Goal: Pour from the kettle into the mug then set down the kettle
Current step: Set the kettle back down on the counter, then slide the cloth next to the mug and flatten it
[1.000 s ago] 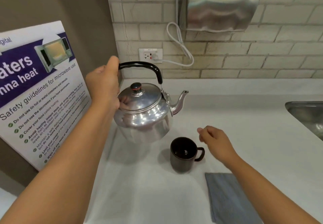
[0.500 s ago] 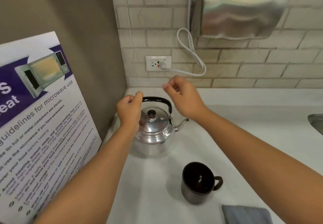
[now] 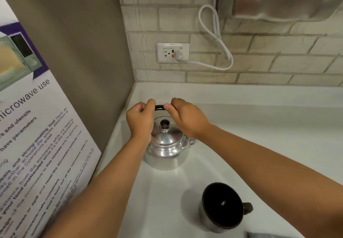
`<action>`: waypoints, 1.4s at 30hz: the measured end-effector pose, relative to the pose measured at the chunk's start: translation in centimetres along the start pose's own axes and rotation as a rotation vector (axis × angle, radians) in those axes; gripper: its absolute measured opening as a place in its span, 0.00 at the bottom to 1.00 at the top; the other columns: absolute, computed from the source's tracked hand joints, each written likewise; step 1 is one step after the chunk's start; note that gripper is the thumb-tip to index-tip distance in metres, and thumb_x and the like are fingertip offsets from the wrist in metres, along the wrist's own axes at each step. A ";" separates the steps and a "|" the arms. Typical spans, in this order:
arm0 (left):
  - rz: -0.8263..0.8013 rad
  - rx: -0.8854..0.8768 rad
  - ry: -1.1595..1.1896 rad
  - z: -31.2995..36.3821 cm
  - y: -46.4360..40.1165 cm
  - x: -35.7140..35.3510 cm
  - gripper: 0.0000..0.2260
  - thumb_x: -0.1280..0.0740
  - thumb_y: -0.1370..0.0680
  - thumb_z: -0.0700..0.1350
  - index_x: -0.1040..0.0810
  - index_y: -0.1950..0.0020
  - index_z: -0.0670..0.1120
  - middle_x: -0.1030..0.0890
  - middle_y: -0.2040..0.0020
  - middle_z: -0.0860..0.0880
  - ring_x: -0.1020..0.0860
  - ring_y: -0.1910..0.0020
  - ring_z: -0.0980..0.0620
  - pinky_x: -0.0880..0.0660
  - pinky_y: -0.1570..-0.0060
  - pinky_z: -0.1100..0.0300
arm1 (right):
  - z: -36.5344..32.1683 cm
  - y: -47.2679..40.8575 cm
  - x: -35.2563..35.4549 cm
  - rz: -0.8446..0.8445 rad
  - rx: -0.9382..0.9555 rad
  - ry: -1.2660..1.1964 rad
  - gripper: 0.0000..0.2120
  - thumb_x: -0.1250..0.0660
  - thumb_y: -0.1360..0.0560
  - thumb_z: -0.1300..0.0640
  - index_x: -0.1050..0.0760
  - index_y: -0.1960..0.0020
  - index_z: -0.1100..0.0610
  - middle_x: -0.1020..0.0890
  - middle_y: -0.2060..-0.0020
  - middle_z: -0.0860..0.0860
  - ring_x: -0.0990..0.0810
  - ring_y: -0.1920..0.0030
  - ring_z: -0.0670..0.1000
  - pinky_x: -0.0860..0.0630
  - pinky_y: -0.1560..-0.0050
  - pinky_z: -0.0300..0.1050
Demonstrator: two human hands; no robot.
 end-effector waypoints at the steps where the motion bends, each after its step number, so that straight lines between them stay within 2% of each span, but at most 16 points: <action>1: 0.008 -0.014 -0.015 -0.1 -0.1 -0.1 0.21 0.33 0.28 0.43 0.38 0.79 0.51 0.38 0.82 0.58 0.38 0.78 0.59 0.37 0.76 0.68 | 0.3 -0.2 -0.2 0.008 0.000 0.010 0.18 0.50 0.19 0.43 0.35 0.61 0.54 0.30 0.68 0.47 0.28 0.67 0.52 0.33 0.65 0.48; 4: 0.034 -0.041 -0.121 -0.4 -0.5 -0.4 0.21 0.34 0.26 0.49 0.37 0.76 0.50 0.35 0.82 0.56 0.37 0.78 0.58 0.37 0.74 0.63 | 0.9 -0.8 -0.5 0.007 -0.023 0.014 0.19 0.51 0.19 0.43 0.36 0.61 0.53 0.29 0.69 0.49 0.28 0.68 0.53 0.31 0.65 0.49; 7: 0.024 -0.070 -0.333 -0.7 -1.4 -0.7 0.25 0.37 0.24 0.61 0.30 0.73 0.44 0.27 0.77 0.53 0.30 0.75 0.56 0.35 0.73 0.61 | 1.6 -1.8 -0.7 -0.025 -0.065 -0.003 0.18 0.52 0.19 0.42 0.36 0.60 0.53 0.29 0.69 0.48 0.28 0.68 0.51 0.32 0.66 0.49; 9: -0.006 -0.115 -0.430 -0.9 -2.3 -0.7 0.28 0.38 0.24 0.65 0.31 0.74 0.44 0.29 0.76 0.50 0.31 0.75 0.53 0.36 0.73 0.59 | 2.0 -2.3 -0.8 -0.041 -0.074 0.001 0.18 0.51 0.19 0.42 0.35 0.57 0.54 0.28 0.69 0.48 0.28 0.67 0.52 0.33 0.67 0.49; 11: -0.045 -0.140 -0.494 -1.1 -3.3 -0.6 0.27 0.36 0.25 0.65 0.35 0.75 0.47 0.32 0.77 0.52 0.33 0.75 0.53 0.38 0.73 0.59 | 2.5 -2.8 -1.0 -0.076 -0.085 0.028 0.18 0.51 0.19 0.42 0.35 0.56 0.54 0.28 0.67 0.48 0.28 0.66 0.52 0.34 0.67 0.48; 14: -0.120 -0.141 -0.619 -1.6 -4.5 -0.9 0.27 0.35 0.26 0.66 0.35 0.75 0.48 0.31 0.77 0.52 0.32 0.76 0.52 0.39 0.73 0.60 | 3.4 -3.4 -1.4 -0.151 -0.130 0.043 0.18 0.50 0.19 0.42 0.34 0.56 0.55 0.26 0.62 0.52 0.27 0.62 0.54 0.33 0.62 0.48; 21: -0.346 0.072 -0.888 -3.1 -6.7 -1.4 0.29 0.36 0.27 0.66 0.38 0.75 0.46 0.34 0.77 0.50 0.33 0.75 0.49 0.38 0.72 0.59 | 5.1 -3.8 -2.9 -0.217 -0.259 0.010 0.20 0.46 0.21 0.41 0.33 0.66 0.50 0.27 0.70 0.47 0.28 0.66 0.49 0.34 0.66 0.45; 25: -0.425 0.162 -0.920 -3.6 -6.8 -1.4 0.28 0.35 0.28 0.66 0.37 0.73 0.45 0.32 0.75 0.49 0.31 0.74 0.48 0.37 0.72 0.58 | 5.7 -3.9 -3.4 -0.269 -0.336 -0.017 0.21 0.44 0.22 0.41 0.31 0.68 0.51 0.26 0.70 0.48 0.26 0.62 0.53 0.33 0.61 0.46; 27: -0.446 0.170 -0.946 -3.2 -6.7 -1.4 0.28 0.37 0.27 0.68 0.35 0.72 0.45 0.29 0.73 0.48 0.29 0.72 0.48 0.36 0.72 0.58 | 5.6 -3.8 -3.2 -0.274 -0.354 0.001 0.21 0.45 0.22 0.40 0.27 0.64 0.53 0.23 0.66 0.49 0.25 0.59 0.53 0.32 0.59 0.46; 30: -0.423 0.086 -1.037 -1.4 -6.0 -1.3 0.30 0.44 0.24 0.68 0.30 0.69 0.43 0.25 0.70 0.47 0.26 0.70 0.47 0.36 0.73 0.58 | 4.8 -2.9 -1.6 -0.226 -0.372 0.053 0.24 0.46 0.22 0.38 0.23 0.48 0.57 0.20 0.54 0.53 0.24 0.54 0.53 0.30 0.56 0.47; 32: -0.339 -0.085 -1.000 0.4 -5.2 -0.9 0.29 0.44 0.22 0.65 0.31 0.71 0.43 0.27 0.73 0.47 0.26 0.70 0.45 0.36 0.73 0.58 | 3.8 -1.5 0.7 -0.141 -0.374 0.021 0.22 0.43 0.23 0.39 0.23 0.46 0.57 0.20 0.52 0.53 0.22 0.52 0.54 0.27 0.53 0.48; 34: -0.239 -0.240 -0.826 2.2 -3.2 0.2 0.23 0.38 0.22 0.61 0.29 0.70 0.46 0.27 0.73 0.51 0.26 0.69 0.47 0.35 0.69 0.58 | 2.8 0.9 3.7 -0.032 -0.358 -0.025 0.18 0.39 0.23 0.42 0.22 0.47 0.55 0.19 0.51 0.52 0.21 0.51 0.53 0.25 0.51 0.48; 37: -0.191 -0.451 -0.589 3.5 2.3 2.3 0.16 0.34 0.23 0.56 0.25 0.65 0.47 0.24 0.69 0.52 0.26 0.68 0.54 0.32 0.68 0.62 | 1.5 7.2 8.1 0.117 -0.341 -0.146 0.12 0.37 0.24 0.43 0.22 0.51 0.50 0.18 0.55 0.47 0.23 0.62 0.42 0.28 0.60 0.41; 38: -0.202 -0.501 -0.554 3.4 4.5 3.1 0.15 0.33 0.23 0.55 0.24 0.65 0.46 0.24 0.68 0.52 0.26 0.68 0.54 0.31 0.67 0.64 | 1.2 10.0 9.1 0.164 -0.355 -0.176 0.10 0.38 0.24 0.44 0.22 0.53 0.49 0.19 0.58 0.45 0.23 0.63 0.42 0.29 0.62 0.39; 40: -0.248 -0.520 -0.498 2.2 9.0 4.7 0.13 0.32 0.23 0.51 0.25 0.64 0.46 0.25 0.67 0.53 0.26 0.67 0.52 0.29 0.65 0.61 | 1.2 16.4 10.2 0.264 -0.401 -0.154 0.07 0.38 0.23 0.48 0.23 0.55 0.48 0.19 0.58 0.42 0.23 0.59 0.40 0.29 0.62 0.37; 42: -0.322 -0.461 -0.513 -0.1 13.2 6.5 0.11 0.31 0.23 0.49 0.25 0.63 0.46 0.25 0.66 0.54 0.25 0.63 0.51 0.27 0.63 0.56 | 1.6 23.1 9.7 0.309 -0.490 -0.103 0.06 0.39 0.22 0.52 0.25 0.56 0.46 0.20 0.58 0.40 0.24 0.56 0.39 0.31 0.63 0.36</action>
Point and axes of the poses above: each hand's wrist, its own y-axis away from the middle knuckle, its own x-axis out of the back of the hand, z = x × y, the point moved 2 cm from there along -y, towards the middle knuckle
